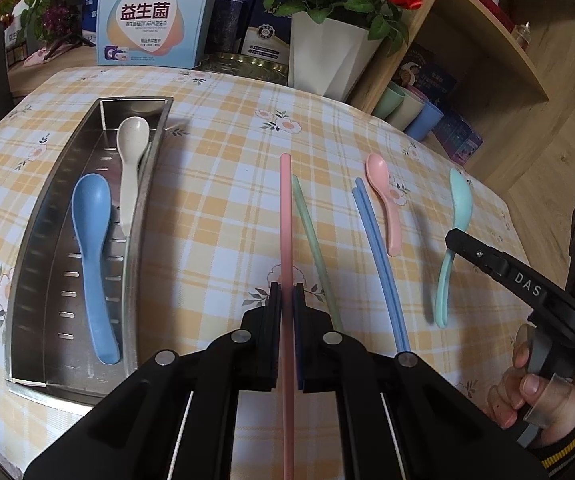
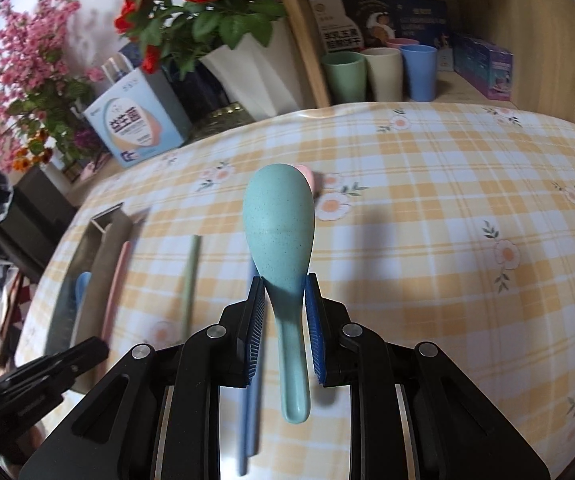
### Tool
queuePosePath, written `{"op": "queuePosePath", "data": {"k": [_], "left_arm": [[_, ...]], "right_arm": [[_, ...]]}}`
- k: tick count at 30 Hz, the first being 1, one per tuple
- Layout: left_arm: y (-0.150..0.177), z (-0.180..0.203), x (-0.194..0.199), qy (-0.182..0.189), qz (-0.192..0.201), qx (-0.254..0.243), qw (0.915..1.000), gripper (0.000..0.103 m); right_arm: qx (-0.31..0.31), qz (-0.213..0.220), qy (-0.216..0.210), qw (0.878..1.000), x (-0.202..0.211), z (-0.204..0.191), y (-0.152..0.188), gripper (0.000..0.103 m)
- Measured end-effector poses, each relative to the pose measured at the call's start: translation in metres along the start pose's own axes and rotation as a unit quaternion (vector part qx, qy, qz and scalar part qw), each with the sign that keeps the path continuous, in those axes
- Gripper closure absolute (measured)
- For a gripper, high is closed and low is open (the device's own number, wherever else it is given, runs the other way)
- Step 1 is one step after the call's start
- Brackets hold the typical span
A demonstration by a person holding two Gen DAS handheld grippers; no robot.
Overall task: Organize utensils
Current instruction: 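Carry the pink chopstick into the caddy and open the left gripper while the right lifts the teal spoon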
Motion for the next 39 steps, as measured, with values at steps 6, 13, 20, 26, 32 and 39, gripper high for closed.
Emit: {"op": "queuePosePath", "data": {"k": [6, 13, 20, 26, 32, 39], "left_arm": [[-0.012, -0.023, 0.018, 0.004, 0.017, 0.029, 0.9994, 0.097], [-0.026, -0.075, 0.04, 0.005, 0.026, 0.065, 0.9976, 0.097], [-0.028, -0.13, 0.027, -0.032, -0.013, 0.084, 0.9958, 0.097], [-0.025, -0.149, 0.008, -0.058, -0.044, 0.084, 0.9938, 0.097], [-0.018, -0.158, -0.001, -0.079, -0.057, 0.1, 0.9902, 0.097], [-0.019, -0.158, -0.009, -0.085, -0.07, 0.09, 0.9898, 0.096]], "right_arm": [[0.004, -0.003, -0.024, 1.0, 0.006, -0.021, 0.002, 0.083], [0.003, -0.007, -0.041, 0.999, 0.008, -0.035, 0.004, 0.083], [-0.002, -0.012, -0.042, 0.999, 0.005, -0.035, 0.01, 0.083], [-0.009, -0.012, -0.04, 0.999, 0.006, -0.028, 0.008, 0.083], [-0.02, -0.014, -0.038, 0.999, 0.005, -0.021, 0.008, 0.082], [-0.024, -0.015, -0.039, 0.999, 0.006, -0.02, 0.009, 0.083]]}}
Point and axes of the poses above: each gripper's, at about its wrist camera, not at the fingertips, and x roughly against the way its jaws point, z to its right, y to its underside, the point moved 10 cm from there along -x, roughly the way its jaws point, and after that the axes turned 15 degrees about -x, right-handed, at the moved point
